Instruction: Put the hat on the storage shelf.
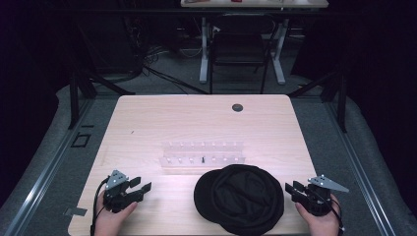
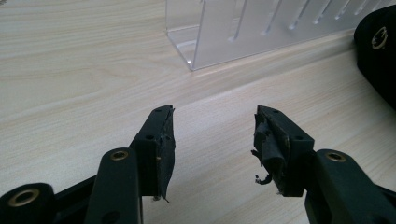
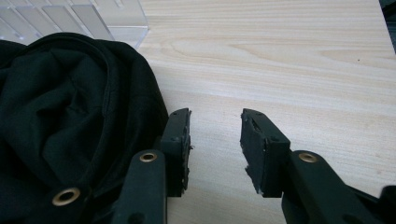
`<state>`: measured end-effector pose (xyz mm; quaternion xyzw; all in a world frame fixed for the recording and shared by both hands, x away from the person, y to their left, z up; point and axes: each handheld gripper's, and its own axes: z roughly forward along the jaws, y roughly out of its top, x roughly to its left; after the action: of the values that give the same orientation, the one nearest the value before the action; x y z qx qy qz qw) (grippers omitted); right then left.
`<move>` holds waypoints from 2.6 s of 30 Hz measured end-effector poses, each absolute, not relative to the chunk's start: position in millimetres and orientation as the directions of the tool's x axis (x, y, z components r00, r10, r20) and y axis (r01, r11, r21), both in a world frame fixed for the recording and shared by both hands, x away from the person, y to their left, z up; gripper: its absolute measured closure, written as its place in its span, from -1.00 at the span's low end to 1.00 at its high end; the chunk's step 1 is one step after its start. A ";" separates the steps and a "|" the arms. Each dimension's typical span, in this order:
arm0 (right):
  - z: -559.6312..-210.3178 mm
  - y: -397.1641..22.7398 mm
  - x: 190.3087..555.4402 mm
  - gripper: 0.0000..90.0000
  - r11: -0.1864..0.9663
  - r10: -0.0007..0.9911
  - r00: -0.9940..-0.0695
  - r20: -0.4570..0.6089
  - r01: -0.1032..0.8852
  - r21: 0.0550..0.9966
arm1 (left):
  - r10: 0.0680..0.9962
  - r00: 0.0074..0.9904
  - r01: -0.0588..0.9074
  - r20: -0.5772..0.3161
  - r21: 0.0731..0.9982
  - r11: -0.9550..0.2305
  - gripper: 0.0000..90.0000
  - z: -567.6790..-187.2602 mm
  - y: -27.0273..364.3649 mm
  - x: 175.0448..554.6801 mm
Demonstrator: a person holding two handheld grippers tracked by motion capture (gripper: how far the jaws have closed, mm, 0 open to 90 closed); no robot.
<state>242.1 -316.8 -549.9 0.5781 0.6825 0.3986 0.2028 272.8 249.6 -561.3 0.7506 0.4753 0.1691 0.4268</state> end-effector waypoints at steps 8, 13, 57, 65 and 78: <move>-549.4 -317.0 243.6 0.31 -0.010 0.949 -0.220 0.226 0.695 0.719 | 0.853 0.499 0.560 -0.151 0.808 -0.185 0.06 -559.6 247.9 271.4; -536.8 -313.7 243.8 0.36 0.014 0.954 -0.216 0.206 0.720 0.693 | 0.852 0.501 0.558 -0.153 0.810 -0.183 0.06 -559.5 245.6 270.0; -486.5 -285.5 294.6 0.51 0.177 0.937 -0.258 0.235 0.931 0.319 | 0.841 0.520 0.570 -0.149 0.794 -0.212 0.06 -561.9 240.2 270.3; -494.1 -289.8 302.9 0.55 0.161 0.930 -0.231 0.286 0.955 0.249 | 0.841 0.520 0.571 -0.151 0.793 -0.211 0.05 -562.4 240.3 270.6; -505.1 -283.7 306.7 0.62 0.169 0.923 -0.226 0.311 0.965 0.199 | 0.838 0.525 0.571 -0.148 0.791 -0.218 0.05 -562.3 239.6 270.5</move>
<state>306.7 -283.7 -505.1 0.6194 0.7622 0.1785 -0.0590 270.5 239.6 -562.3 0.7643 0.4610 0.1577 0.4225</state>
